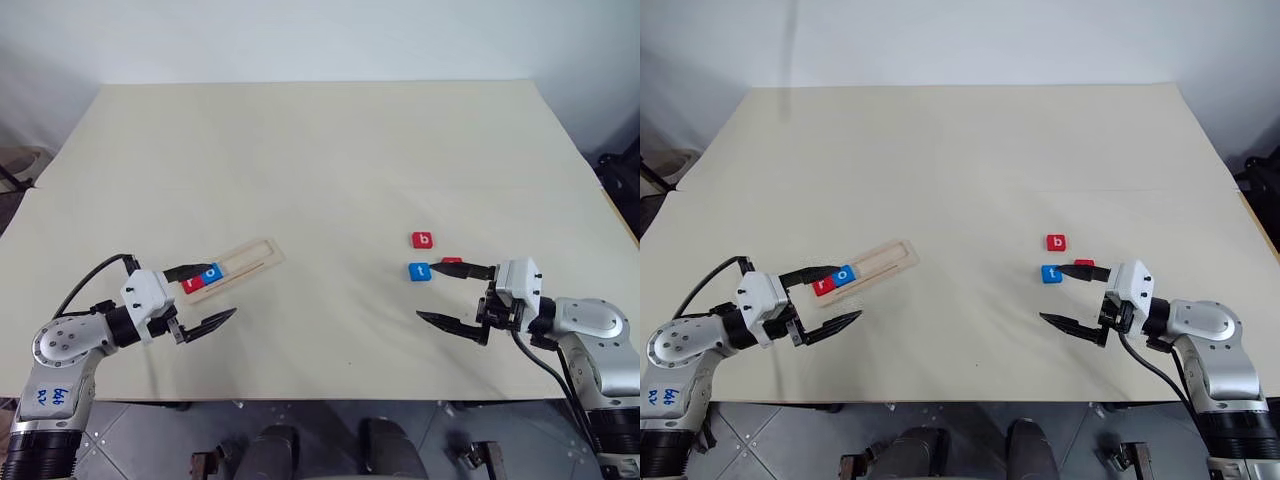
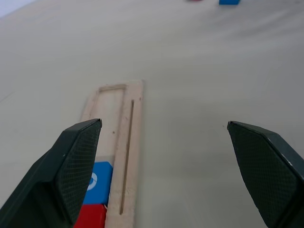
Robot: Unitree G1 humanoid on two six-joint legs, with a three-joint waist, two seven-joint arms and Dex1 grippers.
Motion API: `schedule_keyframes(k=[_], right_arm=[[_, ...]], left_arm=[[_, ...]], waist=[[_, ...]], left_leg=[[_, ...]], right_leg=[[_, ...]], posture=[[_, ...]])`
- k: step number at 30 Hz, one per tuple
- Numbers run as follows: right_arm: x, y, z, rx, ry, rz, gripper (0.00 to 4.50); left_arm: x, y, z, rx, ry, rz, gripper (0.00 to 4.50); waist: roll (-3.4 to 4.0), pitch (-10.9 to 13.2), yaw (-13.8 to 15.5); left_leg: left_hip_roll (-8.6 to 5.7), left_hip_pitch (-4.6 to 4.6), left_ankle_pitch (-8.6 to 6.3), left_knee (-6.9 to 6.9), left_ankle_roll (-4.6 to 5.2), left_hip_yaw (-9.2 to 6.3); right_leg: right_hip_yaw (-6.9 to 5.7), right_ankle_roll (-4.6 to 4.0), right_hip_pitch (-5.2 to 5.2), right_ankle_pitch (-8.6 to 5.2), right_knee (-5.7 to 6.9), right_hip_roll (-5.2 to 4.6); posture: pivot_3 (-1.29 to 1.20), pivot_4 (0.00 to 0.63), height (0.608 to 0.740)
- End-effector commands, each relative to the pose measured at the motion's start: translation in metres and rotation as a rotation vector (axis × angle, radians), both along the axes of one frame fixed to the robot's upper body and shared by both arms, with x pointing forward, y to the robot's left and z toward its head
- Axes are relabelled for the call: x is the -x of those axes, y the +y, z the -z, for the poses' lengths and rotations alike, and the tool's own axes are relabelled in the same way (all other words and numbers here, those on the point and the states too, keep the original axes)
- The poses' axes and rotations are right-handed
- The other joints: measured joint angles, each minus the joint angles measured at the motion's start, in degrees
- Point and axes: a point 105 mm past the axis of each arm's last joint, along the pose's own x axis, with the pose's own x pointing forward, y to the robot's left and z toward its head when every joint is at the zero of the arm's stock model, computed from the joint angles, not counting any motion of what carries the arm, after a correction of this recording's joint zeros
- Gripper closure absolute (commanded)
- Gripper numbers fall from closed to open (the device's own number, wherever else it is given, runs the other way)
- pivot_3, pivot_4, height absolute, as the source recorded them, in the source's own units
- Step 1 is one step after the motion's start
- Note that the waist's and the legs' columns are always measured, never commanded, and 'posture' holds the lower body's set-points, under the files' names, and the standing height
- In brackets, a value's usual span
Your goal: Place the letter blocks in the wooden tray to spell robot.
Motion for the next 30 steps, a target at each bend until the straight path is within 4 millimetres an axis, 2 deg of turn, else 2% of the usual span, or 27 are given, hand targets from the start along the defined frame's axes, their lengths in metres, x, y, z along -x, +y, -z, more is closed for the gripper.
schedule_keyframes(k=[1, 5, 10, 14, 20, 25, 30], right_arm=[[0.002, -0.004, -0.006, 0.013, -0.04, 0.0, 0.06], [0.003, -0.003, -0.006, 0.0, -0.047, -0.013, 0.06], [0.002, 0.013, -0.011, -0.05, -0.079, -0.062, 0.06], [0.007, 0.029, -0.016, -0.076, -0.131, -0.121, 0.06], [0.021, 0.053, -0.027, -0.138, -0.191, -0.241, 0.06], [0.025, 0.057, -0.029, -0.147, -0.179, -0.27, 0.06], [0.022, 0.05, -0.028, -0.136, -0.163, -0.25, 0.06]], left_arm=[[-0.001, 0.0, -0.013, -0.008, -0.058, -0.016, 0.0], [0.0, 0.009, -0.015, 0.043, -0.044, -0.072, 0.0], [0.014, 0.046, -0.014, 0.089, -0.054, -0.254, 0.0], [0.032, 0.065, -0.007, 0.106, -0.043, -0.367, 0.0], [0.068, 0.101, 0.015, 0.163, 0.01, -0.585, 0.0], [0.087, 0.111, 0.03, 0.171, 0.058, -0.647, 0.0], [0.091, 0.11, 0.036, 0.18, 0.099, -0.622, 0.0]], waist=[[0.0, 0.0, -0.07], [0.0, 0.0, -0.04], [0.0, 0.0, -0.37], [0.0, 0.0, -0.07], [-0.01, 0.0, 0.05], [-0.02, -0.01, 0.19], [-0.03, -0.01, 0.1]], left_leg=[[0.01, 0.0, 0.0, 0.0, 0.0, 0.0], [0.01, 0.01, 0.0, 0.01, 0.0, 0.0], [0.06, 0.02, 0.0, -0.04, 0.0, 0.02], [0.05, 0.02, 0.0, -0.02, 0.0, 0.01], [0.04, 0.02, -0.01, 0.0, 0.0, 0.0], [0.04, 0.02, -0.01, 0.01, 0.01, -0.02], [0.04, 0.03, -0.01, -0.01, 0.01, -0.01]], right_leg=[[0.0, 0.0, 0.0, 0.0, 0.0, 0.01], [0.0, 0.0, 0.0, 0.0, 0.01, 0.01], [0.02, 0.0, -0.02, 0.0, 0.0, 0.03], [0.02, 0.0, -0.01, 0.0, 0.0, 0.01], [0.02, 0.0, 0.03, 0.0, -0.03, -0.01], [0.01, -0.02, 0.07, 0.0, -0.07, -0.02], [0.02, -0.03, 0.07, 0.0, -0.09, -0.02]], posture=[[0.0, 0.15, 0.74], [0.0, 0.15, 0.74], [0.0, 0.15, 0.74], [0.0, 0.15, 0.74], [0.0, 0.15, 0.74], [0.0, 0.15, 0.74], [0.0, 0.15, 0.74]])
